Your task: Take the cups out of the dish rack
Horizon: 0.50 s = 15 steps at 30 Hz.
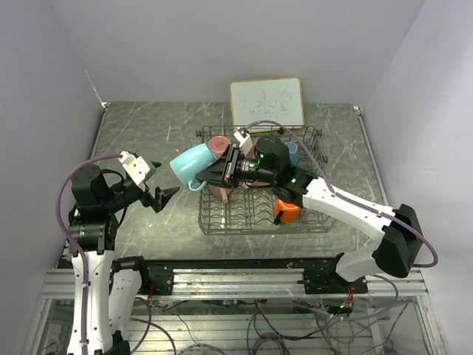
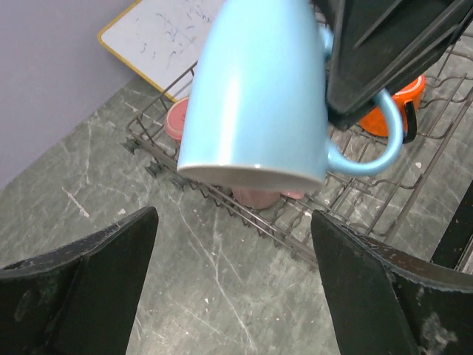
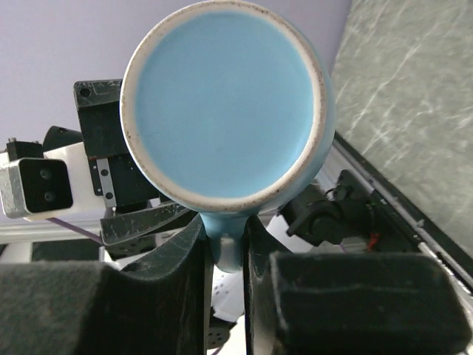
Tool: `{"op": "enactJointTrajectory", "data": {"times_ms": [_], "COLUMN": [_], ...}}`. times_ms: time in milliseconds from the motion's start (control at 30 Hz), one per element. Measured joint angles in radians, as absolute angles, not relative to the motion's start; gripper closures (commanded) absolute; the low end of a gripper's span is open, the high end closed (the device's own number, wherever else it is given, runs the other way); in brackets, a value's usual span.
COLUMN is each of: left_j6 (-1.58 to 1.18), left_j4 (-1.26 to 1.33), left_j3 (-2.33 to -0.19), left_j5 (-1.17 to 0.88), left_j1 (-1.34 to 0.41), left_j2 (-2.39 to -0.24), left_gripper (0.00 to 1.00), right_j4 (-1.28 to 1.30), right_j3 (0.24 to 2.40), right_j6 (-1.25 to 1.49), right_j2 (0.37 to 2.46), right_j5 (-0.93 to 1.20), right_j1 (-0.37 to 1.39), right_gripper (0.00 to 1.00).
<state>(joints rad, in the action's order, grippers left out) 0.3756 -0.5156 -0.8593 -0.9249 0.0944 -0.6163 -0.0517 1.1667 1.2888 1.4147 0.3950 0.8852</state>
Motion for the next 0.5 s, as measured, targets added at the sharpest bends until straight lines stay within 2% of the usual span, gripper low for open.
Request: {"op": "enactJointTrajectory", "data": {"times_ms": [167,500], "left_j6": [0.327,0.272], "left_j4": [-0.483,-0.413], "left_j3": [-0.870,-0.889], "left_j5": [-0.941,-0.966], "left_j1": [0.094,0.094], "left_j2": [-0.590,-0.589], "left_gripper": [0.11,0.14], "right_j4": [-0.231,-0.505], "right_j3": [1.092,0.937], "right_j6": [1.414,1.578], "right_j2": [1.437,1.396], "right_j5": [0.461,0.488], "right_j1": [0.887,0.939], "right_gripper": [1.00,1.00]}}
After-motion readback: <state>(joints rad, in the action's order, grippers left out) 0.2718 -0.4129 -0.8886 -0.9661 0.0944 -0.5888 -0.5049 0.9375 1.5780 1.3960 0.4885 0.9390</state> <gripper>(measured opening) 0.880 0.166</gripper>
